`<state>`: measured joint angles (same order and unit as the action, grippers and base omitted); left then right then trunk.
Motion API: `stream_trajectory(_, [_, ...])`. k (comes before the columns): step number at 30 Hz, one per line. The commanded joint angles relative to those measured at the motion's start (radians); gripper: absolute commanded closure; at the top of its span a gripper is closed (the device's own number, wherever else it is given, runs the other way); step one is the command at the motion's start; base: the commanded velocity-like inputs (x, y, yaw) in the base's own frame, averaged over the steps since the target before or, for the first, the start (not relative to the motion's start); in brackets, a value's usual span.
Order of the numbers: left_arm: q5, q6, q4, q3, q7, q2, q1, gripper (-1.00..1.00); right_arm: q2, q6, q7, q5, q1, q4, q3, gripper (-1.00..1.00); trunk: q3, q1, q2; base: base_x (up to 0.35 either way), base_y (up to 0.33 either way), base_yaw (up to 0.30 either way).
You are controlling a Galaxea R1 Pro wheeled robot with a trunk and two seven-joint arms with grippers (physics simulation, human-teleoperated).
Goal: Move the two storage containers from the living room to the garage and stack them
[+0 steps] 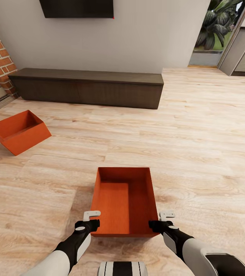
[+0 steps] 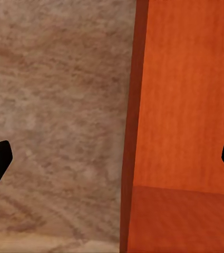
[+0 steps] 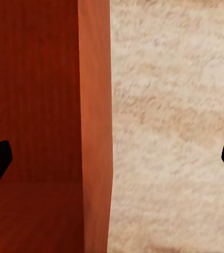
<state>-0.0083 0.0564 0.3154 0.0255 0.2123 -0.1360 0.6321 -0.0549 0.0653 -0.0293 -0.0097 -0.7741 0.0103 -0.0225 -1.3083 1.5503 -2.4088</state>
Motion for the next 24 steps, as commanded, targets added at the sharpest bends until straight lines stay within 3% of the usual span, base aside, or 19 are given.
stream_trajectory(1, [-0.001, 0.008, 0.002, 0.003, 0.002, -0.001, 0.0, -1.0, 0.0, 0.004, -0.003, -0.001, -0.001, -0.001, -0.002, -1.0, -0.001, 0.0, 0.0, 0.0, 0.0, 0.0])
stream_trajectory(11, [-0.003, 0.004, 0.002, -0.006, -0.001, -0.001, 0.0, -1.0, 0.0, 0.01, 0.006, -0.002, -0.001, -0.001, -0.002, -1.0, -0.001, 0.0, 0.0, 0.0, 0.0, 0.0])
stream_trajectory(19, [-0.001, -0.002, 0.001, -0.11, -0.003, -0.001, 0.0, -1.0, 0.0, 0.011, 0.01, -0.003, -0.001, -0.001, -0.002, -1.0, -0.001, 0.0, 0.0, 0.0, 0.0, 0.0])
stream_trajectory(23, [0.0, -0.003, 0.001, -0.122, -0.001, -0.001, 0.0, -1.0, 0.0, 0.011, 0.011, -0.003, -0.001, -0.001, -0.002, -1.0, -0.001, 0.0, 0.0, 0.0, 0.0, 0.0])
stream_trajectory(24, [0.001, -0.004, 0.0, -0.123, 0.0, -0.001, 0.0, 1.0, 0.0, 0.012, 0.011, -0.003, -0.001, -0.001, -0.002, 1.0, -0.001, 0.0, 0.0, 0.0, 0.0, 0.0])
